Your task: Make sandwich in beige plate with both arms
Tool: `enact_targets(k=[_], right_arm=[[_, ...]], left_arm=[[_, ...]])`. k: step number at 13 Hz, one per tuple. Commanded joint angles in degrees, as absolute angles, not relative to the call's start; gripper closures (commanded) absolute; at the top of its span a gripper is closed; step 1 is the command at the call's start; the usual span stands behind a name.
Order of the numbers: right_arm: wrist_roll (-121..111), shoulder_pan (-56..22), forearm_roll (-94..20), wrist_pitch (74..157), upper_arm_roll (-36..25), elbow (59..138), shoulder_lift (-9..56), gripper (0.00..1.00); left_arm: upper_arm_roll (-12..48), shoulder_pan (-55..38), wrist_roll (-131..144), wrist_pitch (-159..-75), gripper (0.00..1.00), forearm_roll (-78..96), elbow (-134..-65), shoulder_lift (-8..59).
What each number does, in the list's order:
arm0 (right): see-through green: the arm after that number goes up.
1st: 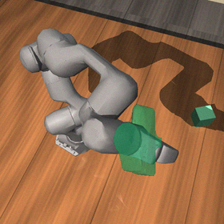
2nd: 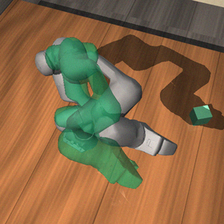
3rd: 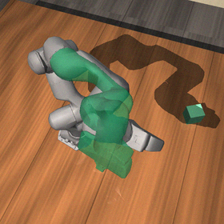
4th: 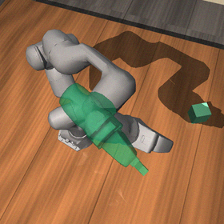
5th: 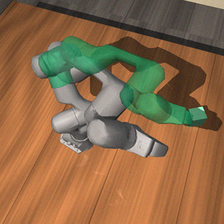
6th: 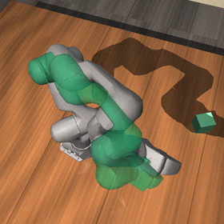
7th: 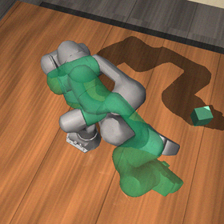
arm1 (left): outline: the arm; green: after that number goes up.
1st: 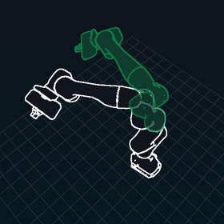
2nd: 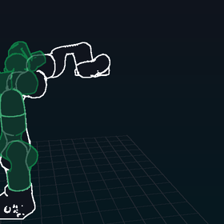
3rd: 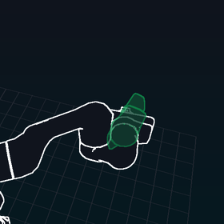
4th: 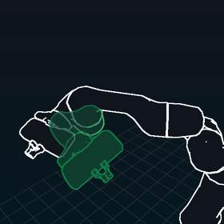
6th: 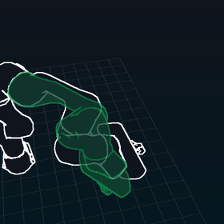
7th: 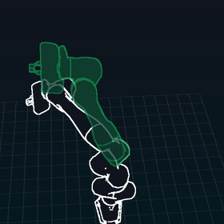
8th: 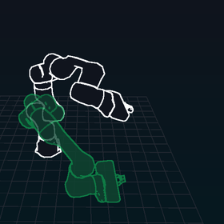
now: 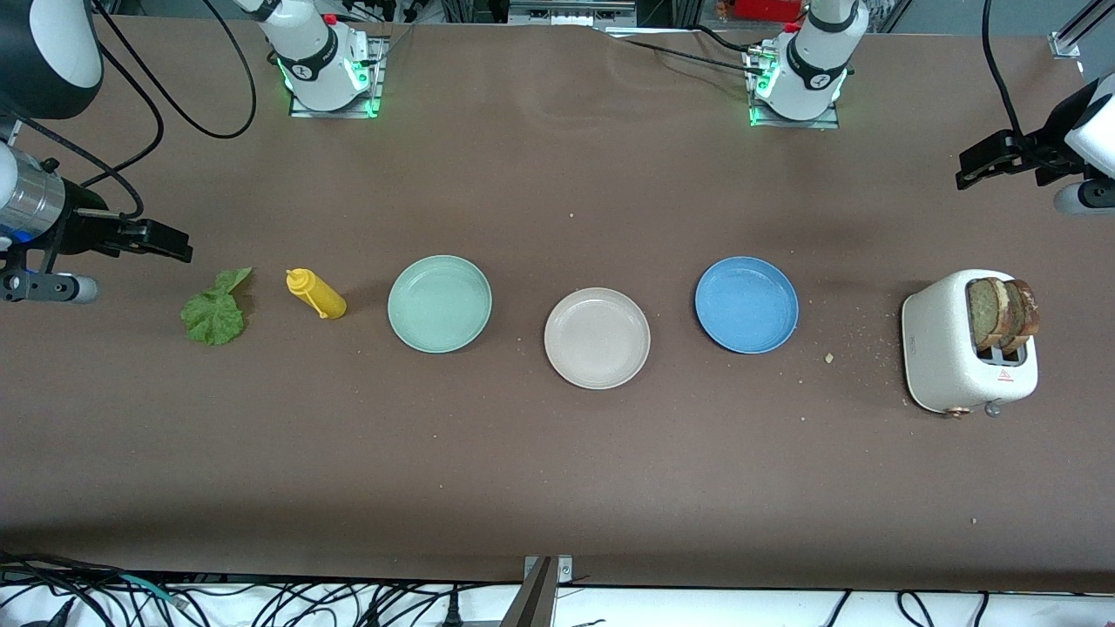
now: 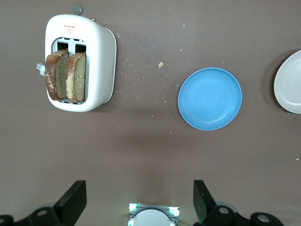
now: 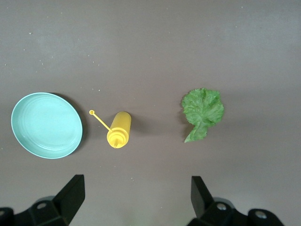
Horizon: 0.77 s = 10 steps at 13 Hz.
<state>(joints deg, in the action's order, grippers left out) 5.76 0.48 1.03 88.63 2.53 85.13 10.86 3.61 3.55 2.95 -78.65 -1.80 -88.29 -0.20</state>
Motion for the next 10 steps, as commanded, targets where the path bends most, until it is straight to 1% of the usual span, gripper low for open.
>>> enact_targets(k=[1,7,10], right_arm=[[5.62,0.53,0.70,88.86,2.46,85.43,10.46,0.00],[5.01,0.44,0.70,89.30,2.46,85.43,10.46,0.00],[3.35,0.44,0.79,91.67,2.46,86.04,10.46,0.00]], left_arm=[[3.78,3.43,3.08,-78.31,0.00,-2.72,-88.24,-0.26],[3.78,3.43,3.08,-78.40,0.00,-2.72,-88.24,-0.26],[3.78,3.43,3.08,-78.40,0.00,-2.72,-88.24,-0.26]])
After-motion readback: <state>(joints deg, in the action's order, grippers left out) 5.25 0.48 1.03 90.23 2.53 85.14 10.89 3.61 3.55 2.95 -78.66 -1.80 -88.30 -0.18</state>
